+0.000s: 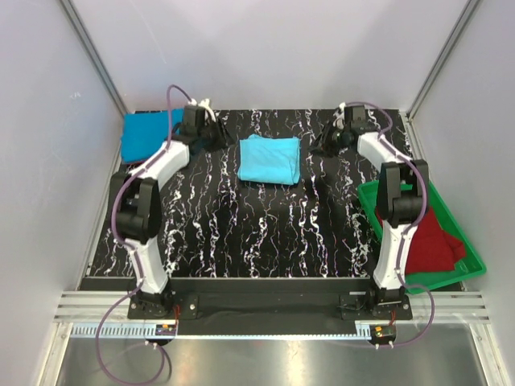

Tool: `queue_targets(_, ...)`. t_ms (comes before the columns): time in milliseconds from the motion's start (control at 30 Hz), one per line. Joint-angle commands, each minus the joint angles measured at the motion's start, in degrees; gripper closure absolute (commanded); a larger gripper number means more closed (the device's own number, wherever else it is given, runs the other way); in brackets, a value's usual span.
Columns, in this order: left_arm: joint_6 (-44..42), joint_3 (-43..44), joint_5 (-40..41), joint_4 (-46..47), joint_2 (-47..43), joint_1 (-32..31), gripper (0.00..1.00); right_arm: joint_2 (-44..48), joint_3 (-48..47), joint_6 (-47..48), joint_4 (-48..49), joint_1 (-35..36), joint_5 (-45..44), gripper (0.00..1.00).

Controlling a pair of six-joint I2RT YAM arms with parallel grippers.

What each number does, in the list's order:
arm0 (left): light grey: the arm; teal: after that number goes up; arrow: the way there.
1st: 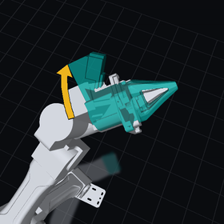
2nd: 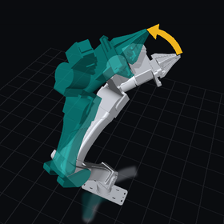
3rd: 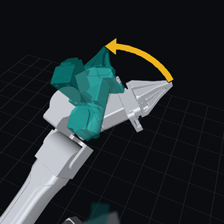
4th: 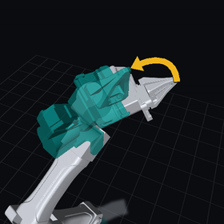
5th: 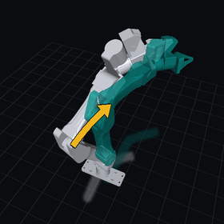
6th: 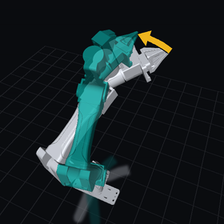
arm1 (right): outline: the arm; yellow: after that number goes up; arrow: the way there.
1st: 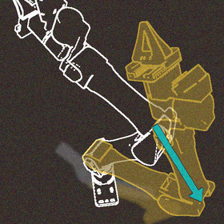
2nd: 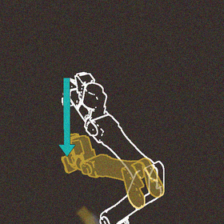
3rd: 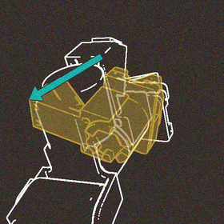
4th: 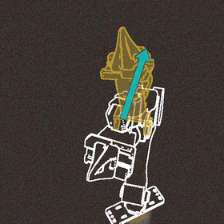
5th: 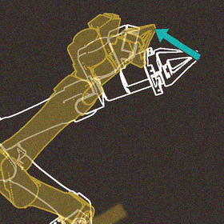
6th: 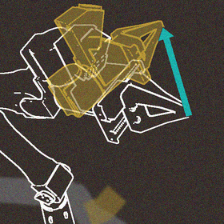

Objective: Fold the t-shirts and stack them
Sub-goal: Fold the tshirt

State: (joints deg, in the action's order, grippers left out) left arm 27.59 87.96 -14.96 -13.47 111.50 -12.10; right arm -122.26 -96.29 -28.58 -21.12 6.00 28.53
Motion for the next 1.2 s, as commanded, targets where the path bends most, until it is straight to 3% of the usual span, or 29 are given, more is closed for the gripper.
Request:
queue_targets(0,0.7,-11.1,-4.9,5.1,-3.4,-2.5,0.59,5.7,7.4,2.2,3.8,0.7,4.7,0.7)
queue_targets(67,1.3,-14.6,-6.0,9.5,-4.4,-3.4,0.59,7.1,12.2,2.2,7.0,0.7,6.2,0.71)
queue_targets(233,1.4,-16.6,-6.3,10.3,-2.0,-4.8,0.59,5.5,16.2,2.2,10.8,1.5,9.9,0.73)
queue_targets(700,0.5,-14.3,-1.1,9.3,4.6,-5.6,0.53,-0.6,14.4,5.4,13.1,4.3,9.9,0.66)
queue_targets(967,-0.9,-11.8,-1.7,8.5,6.6,-5.5,0.5,-1.3,15.0,5.0,16.6,4.5,12.2,0.67)
queue_targets(1033,-1.0,-11.7,-1.9,8.6,6.8,-5.5,0.51,-0.5,16.4,4.5,18.6,4.5,12.3,0.69)
queue_targets(1167,-1.0,-11.0,-2.0,8.4,7.4,-5.5,0.62,0.0,17.5,3.9,20.6,4.5,13.6,0.7)
